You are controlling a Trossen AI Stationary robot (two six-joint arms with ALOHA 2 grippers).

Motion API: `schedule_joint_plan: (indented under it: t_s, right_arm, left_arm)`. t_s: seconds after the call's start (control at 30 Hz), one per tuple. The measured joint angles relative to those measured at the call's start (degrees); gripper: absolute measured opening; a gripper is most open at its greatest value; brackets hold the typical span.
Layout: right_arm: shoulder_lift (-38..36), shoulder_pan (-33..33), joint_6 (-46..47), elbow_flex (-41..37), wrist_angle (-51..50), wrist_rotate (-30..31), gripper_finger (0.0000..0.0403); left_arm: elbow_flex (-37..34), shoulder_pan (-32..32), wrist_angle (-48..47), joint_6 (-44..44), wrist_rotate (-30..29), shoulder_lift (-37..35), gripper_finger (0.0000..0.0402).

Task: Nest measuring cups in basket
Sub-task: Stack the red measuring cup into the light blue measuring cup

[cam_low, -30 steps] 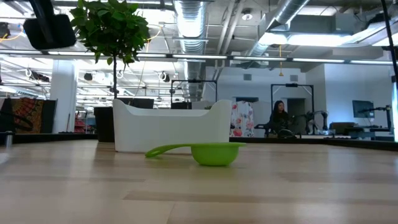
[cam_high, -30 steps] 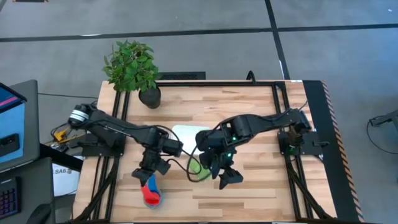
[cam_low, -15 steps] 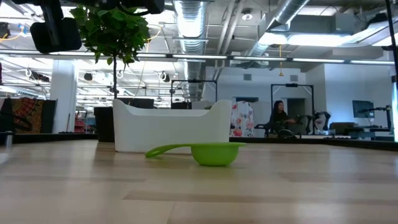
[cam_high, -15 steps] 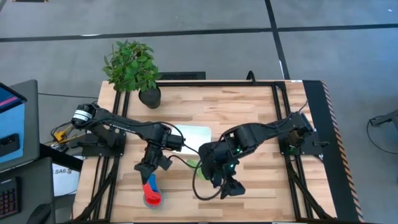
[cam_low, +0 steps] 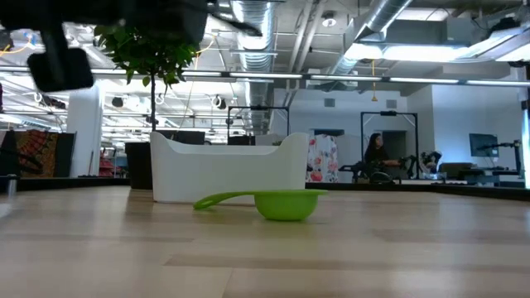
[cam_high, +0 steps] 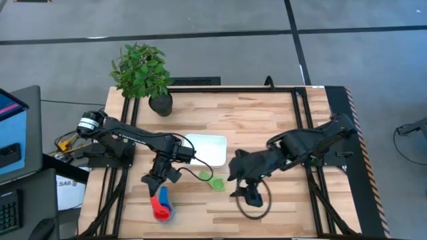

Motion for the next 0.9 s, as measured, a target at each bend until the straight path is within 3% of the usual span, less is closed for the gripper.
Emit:
schedule_joint_plan:
  t_s: [0.2, 0.37, 0.6, 0.9]
  right_arm:
    - [-7.7, 4.5, 11.4, -16.7, 17.6, 13.4, 0.0281]
    - [-9.8, 6.8, 20.3, -26.2, 27.3, 16.6, 0.0281]
    - [-9.1, 8.0, 25.8, -29.2, 32.1, 17.8, 0.0281]
    - [-9.0, 8.6, 25.9, -29.3, 34.2, 21.7, 0.0281]
  left_arm:
    - [-3.3, 0.1, 0.2, 1.5, -2.0, -0.2, 0.0000]
    - [-3.2, 1.4, 1.0, 2.1, -5.5, -0.2, 0.0000]
    - [-3.2, 2.6, 1.2, 0.1, -12.9, -0.2, 0.0017]
    - [-3.2, 3.4, 1.2, -1.4, -13.5, -0.2, 0.0108]
